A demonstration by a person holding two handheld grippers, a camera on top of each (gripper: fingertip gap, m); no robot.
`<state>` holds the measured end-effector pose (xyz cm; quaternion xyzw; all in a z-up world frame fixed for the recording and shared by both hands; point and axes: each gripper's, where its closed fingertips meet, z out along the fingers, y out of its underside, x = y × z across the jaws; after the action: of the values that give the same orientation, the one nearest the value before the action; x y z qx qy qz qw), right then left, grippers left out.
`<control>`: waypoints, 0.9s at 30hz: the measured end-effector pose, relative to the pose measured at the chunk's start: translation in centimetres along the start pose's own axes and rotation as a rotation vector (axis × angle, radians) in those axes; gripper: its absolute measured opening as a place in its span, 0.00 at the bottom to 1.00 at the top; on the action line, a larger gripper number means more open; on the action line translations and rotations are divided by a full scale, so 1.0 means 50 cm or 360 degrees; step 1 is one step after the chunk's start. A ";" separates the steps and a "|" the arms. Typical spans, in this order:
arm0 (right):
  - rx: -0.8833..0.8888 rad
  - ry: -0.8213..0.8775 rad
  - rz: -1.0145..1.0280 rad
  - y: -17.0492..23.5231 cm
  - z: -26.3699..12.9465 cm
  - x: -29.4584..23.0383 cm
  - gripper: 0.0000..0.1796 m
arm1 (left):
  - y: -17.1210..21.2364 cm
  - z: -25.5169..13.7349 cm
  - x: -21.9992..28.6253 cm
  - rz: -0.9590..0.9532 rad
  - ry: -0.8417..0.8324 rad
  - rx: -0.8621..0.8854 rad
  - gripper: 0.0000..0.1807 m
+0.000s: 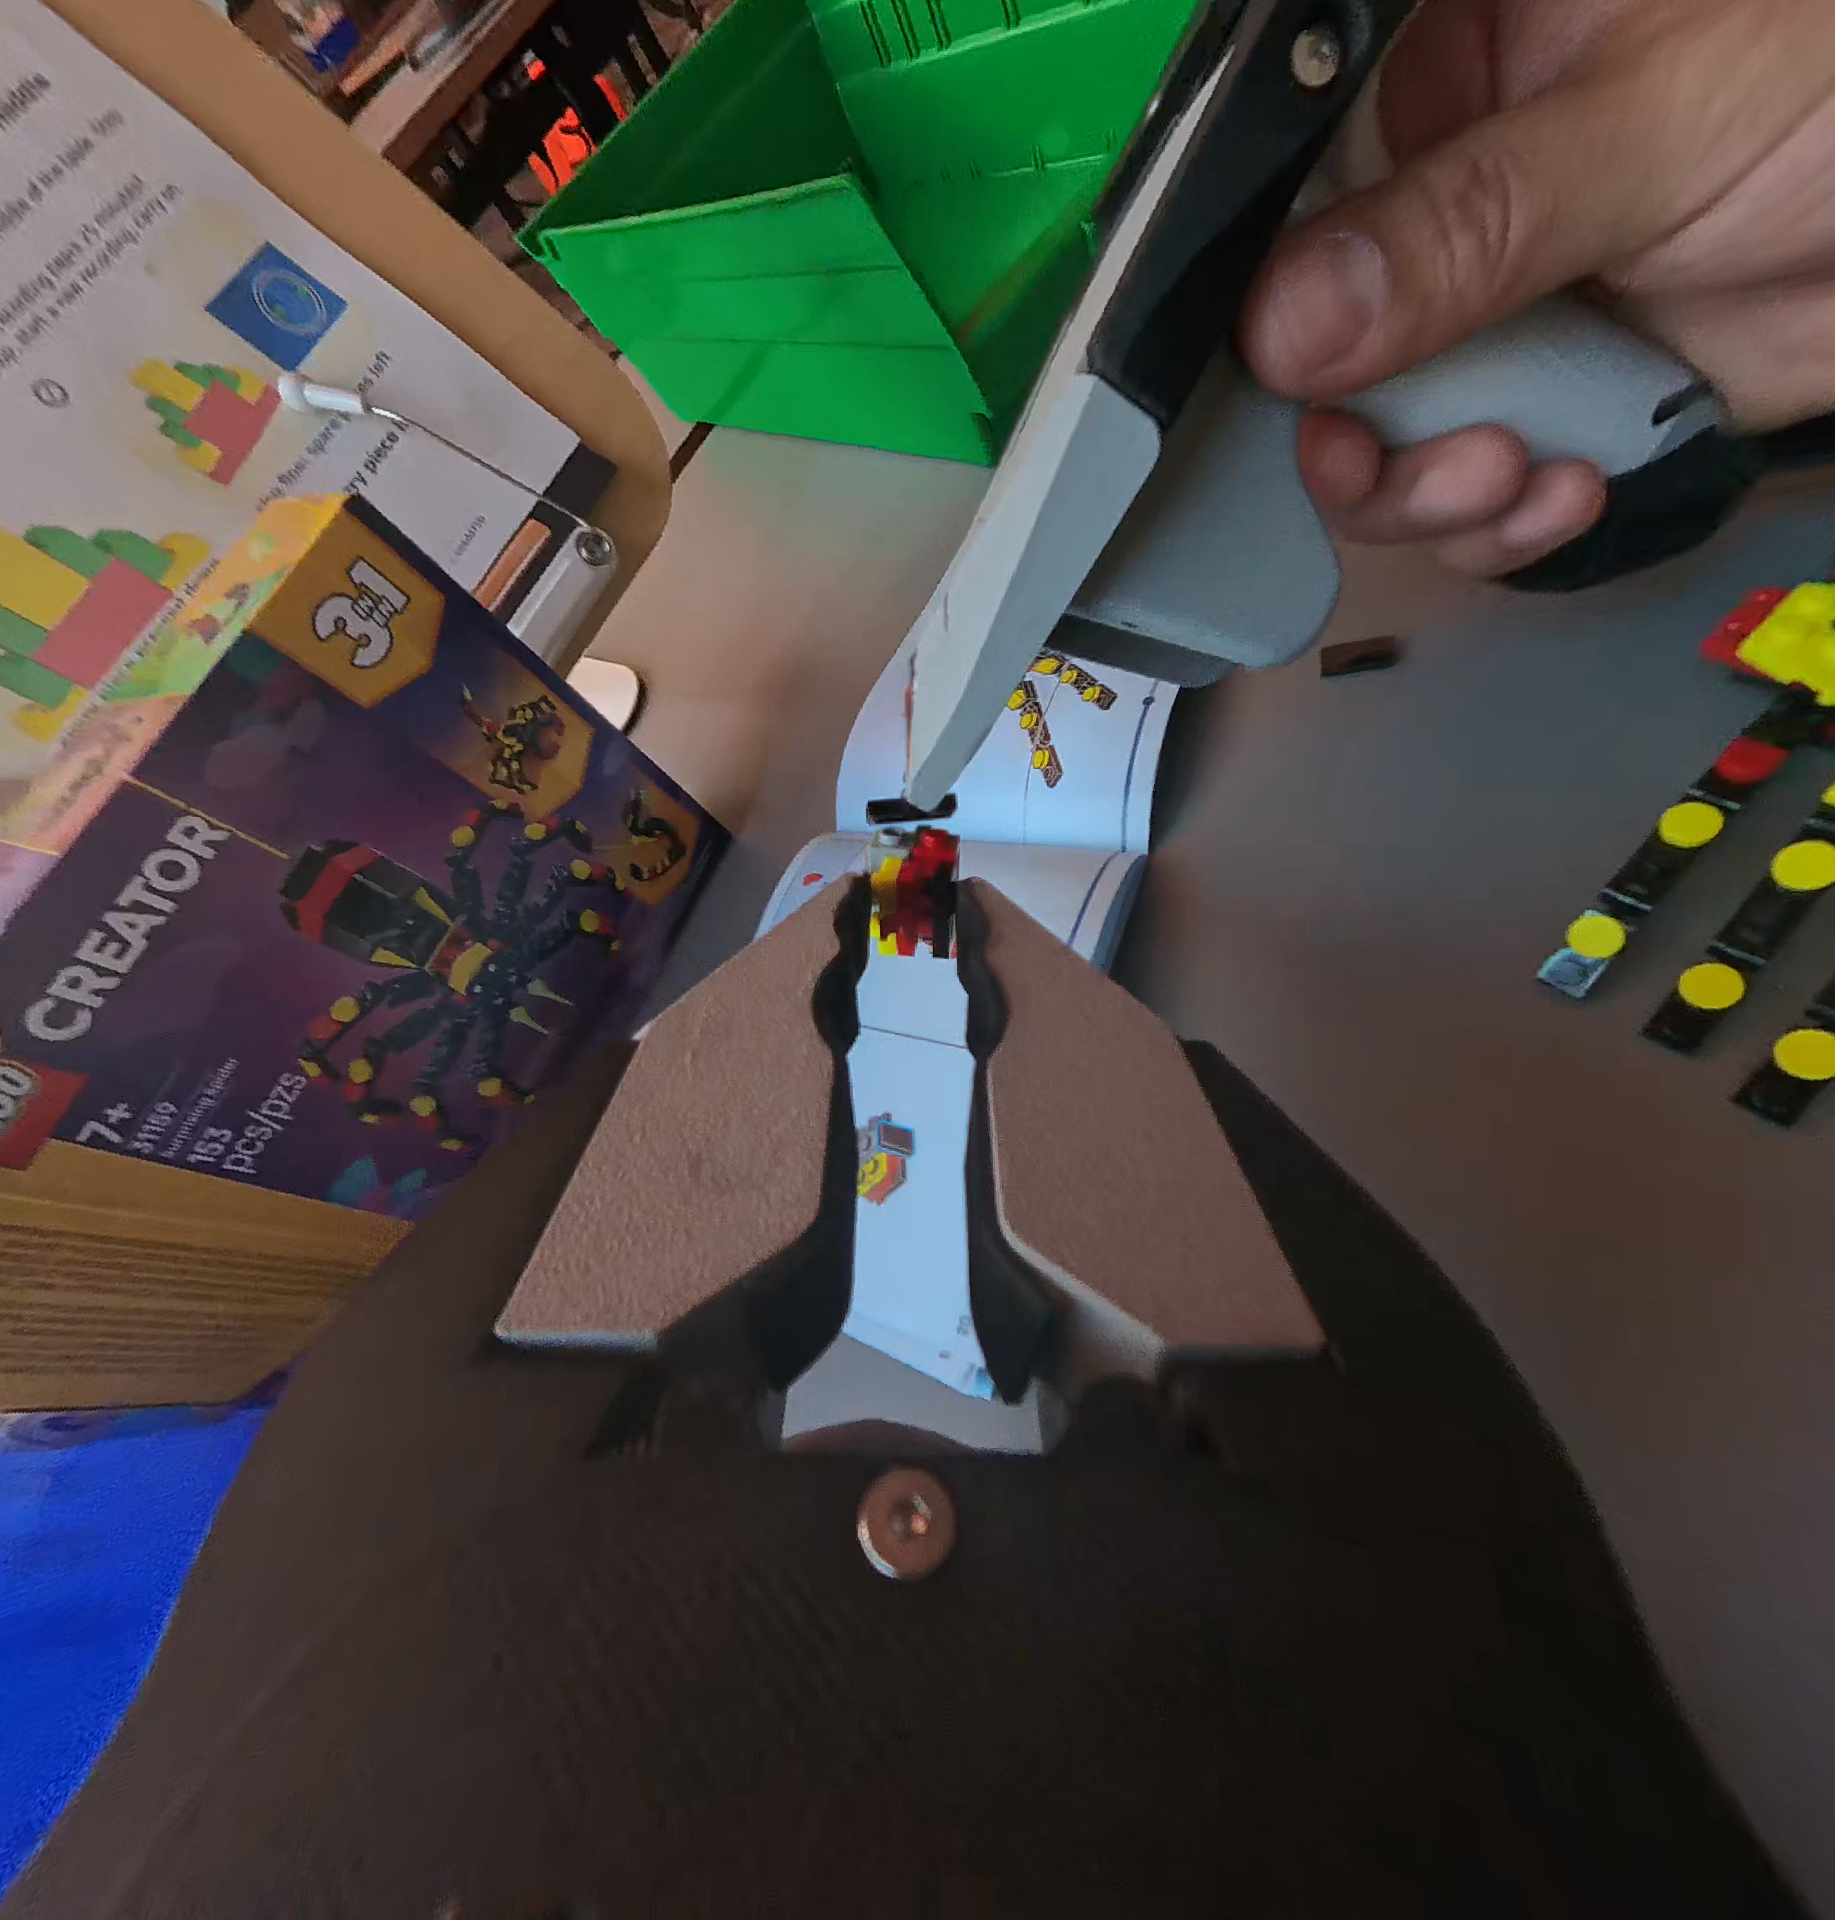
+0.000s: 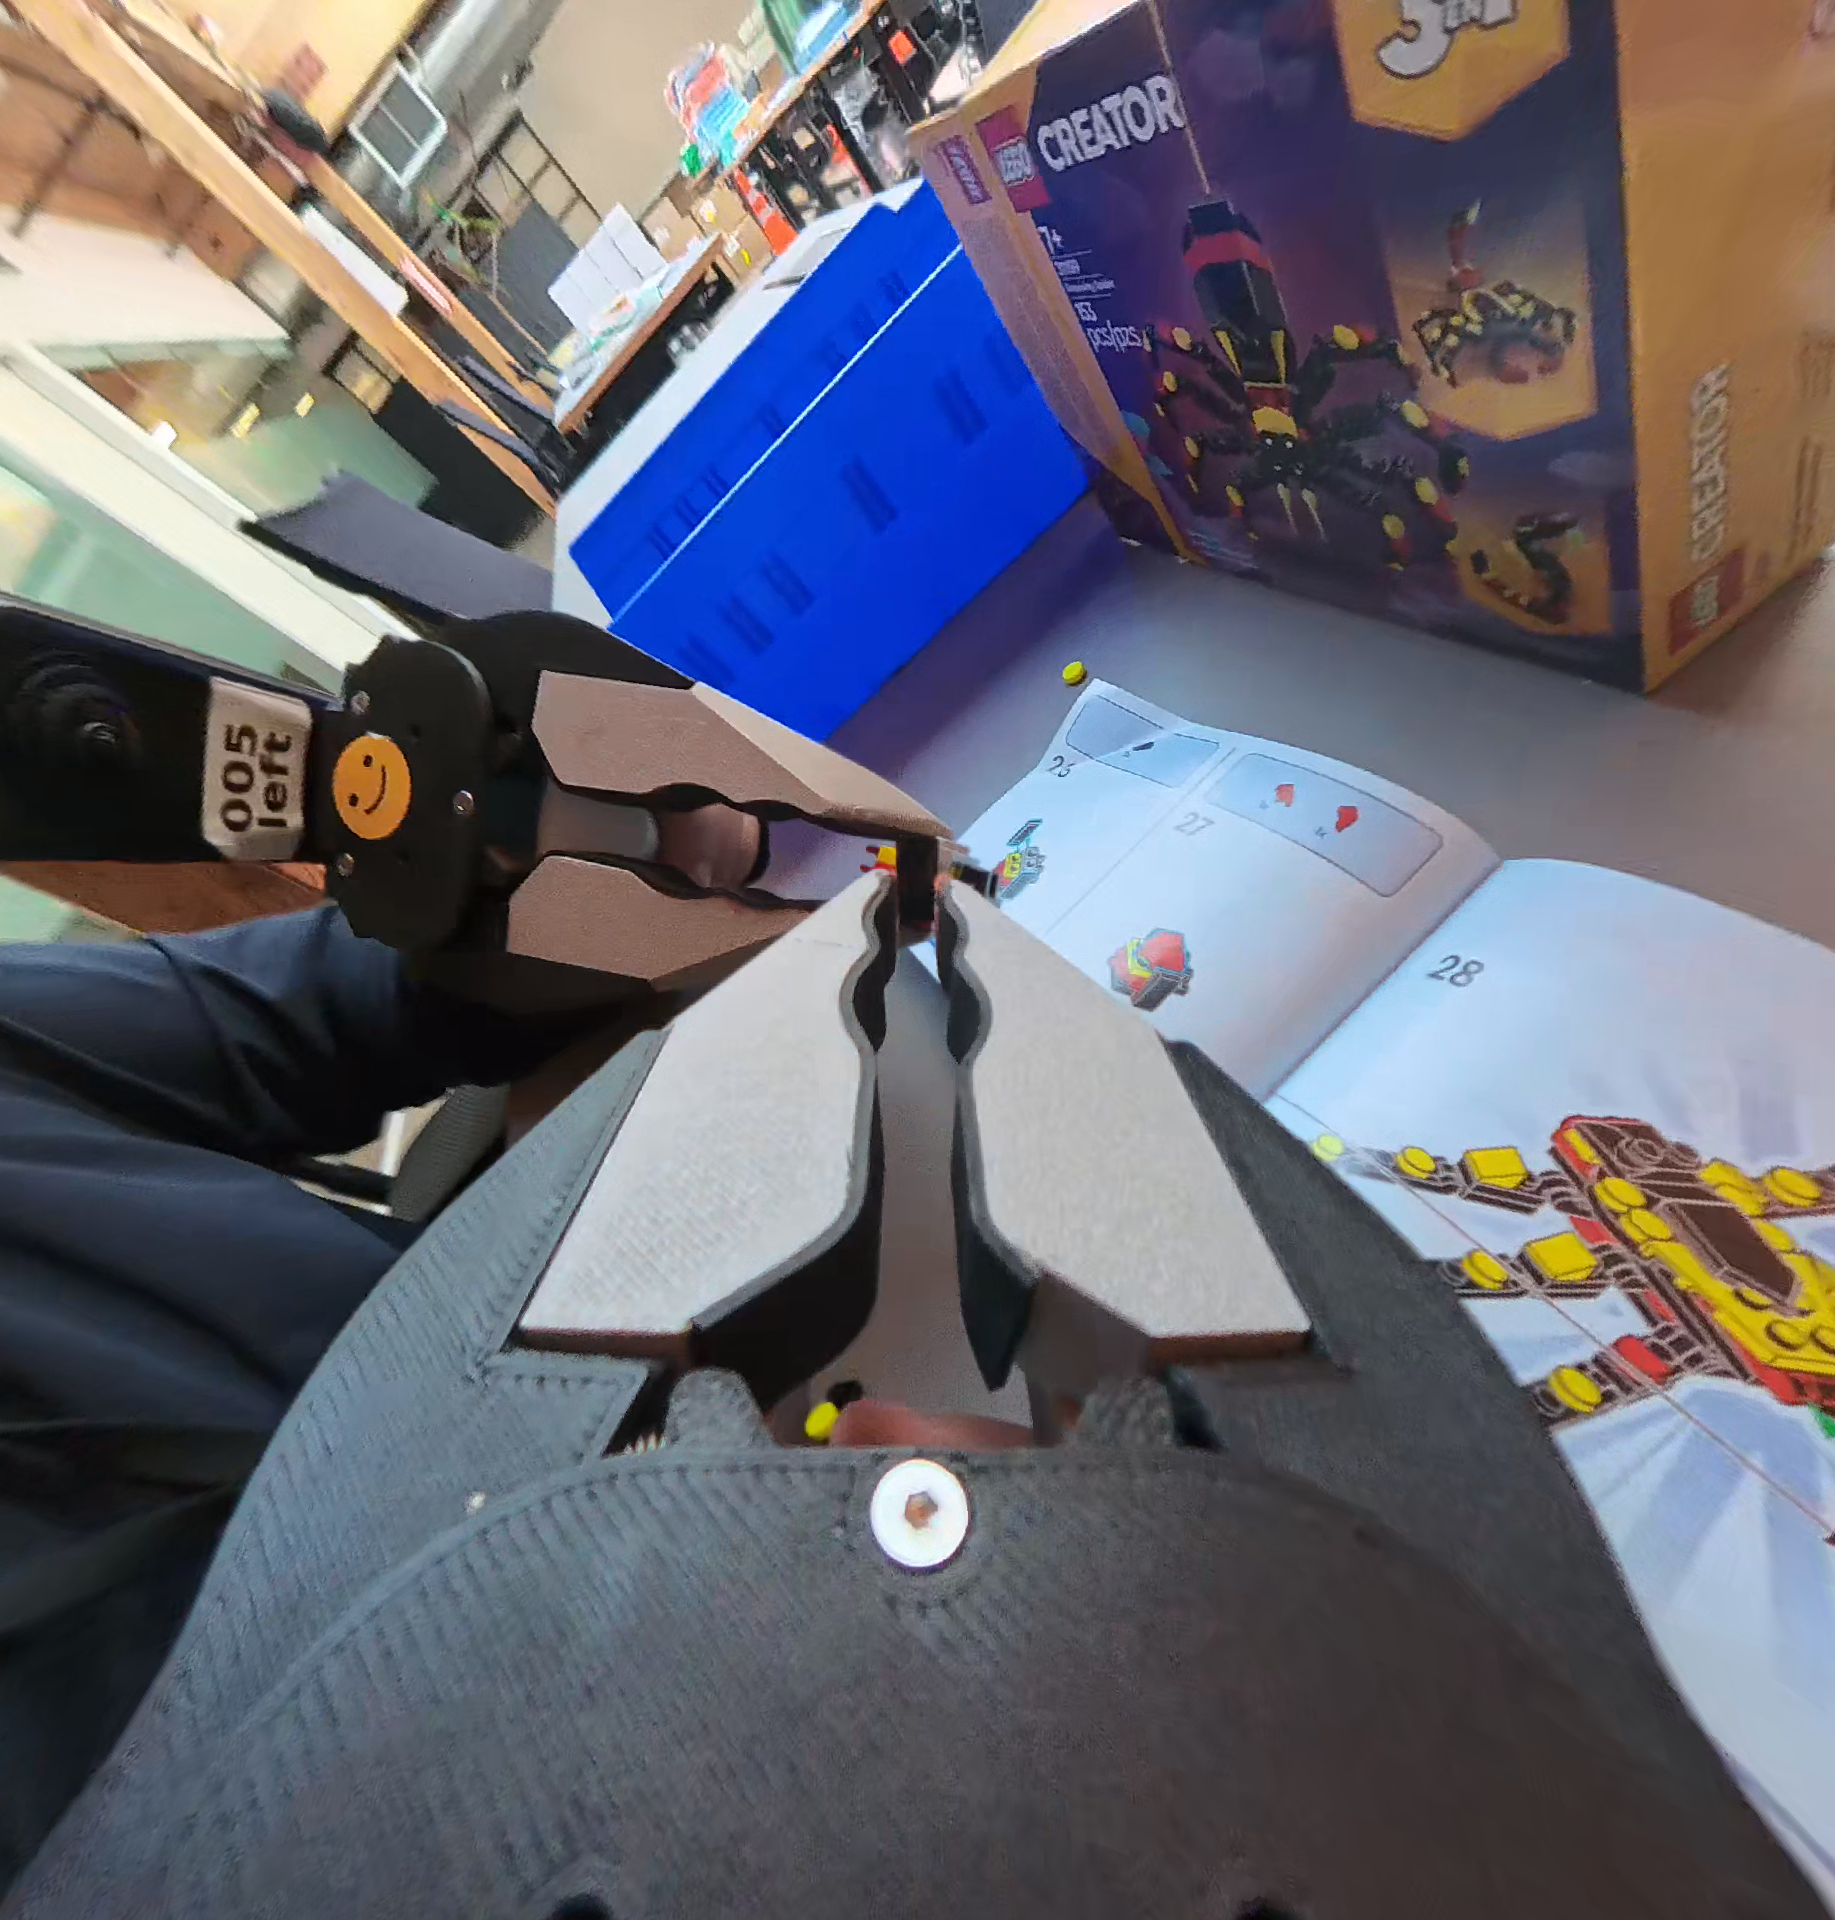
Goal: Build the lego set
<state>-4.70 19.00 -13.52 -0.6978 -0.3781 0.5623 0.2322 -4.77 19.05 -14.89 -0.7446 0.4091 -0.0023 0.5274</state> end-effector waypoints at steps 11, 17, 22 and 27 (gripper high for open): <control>0.0080 0.0126 0.0033 -0.015 0.002 0.019 0.02 | -0.006 0.010 -0.011 -0.0033 -0.0099 -0.0002 0.07; 0.0048 0.0240 -0.0028 -0.013 0.003 0.028 0.02 | -0.005 0.014 -0.016 -0.0136 -0.0095 -0.0006 0.08; 0.0025 0.0300 -0.0098 -0.014 0.003 0.028 0.02 | -0.005 0.015 -0.019 -0.0094 -0.0128 -0.0010 0.07; 0.0030 0.0302 -0.0107 -0.019 -0.002 0.024 0.02 | -0.012 0.015 -0.018 -0.0090 -0.0136 0.0014 0.07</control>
<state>-4.75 20.53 -13.48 -0.7325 -0.3724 0.4892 0.2922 -4.68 20.26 -14.36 -0.7531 0.3650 0.0127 0.5473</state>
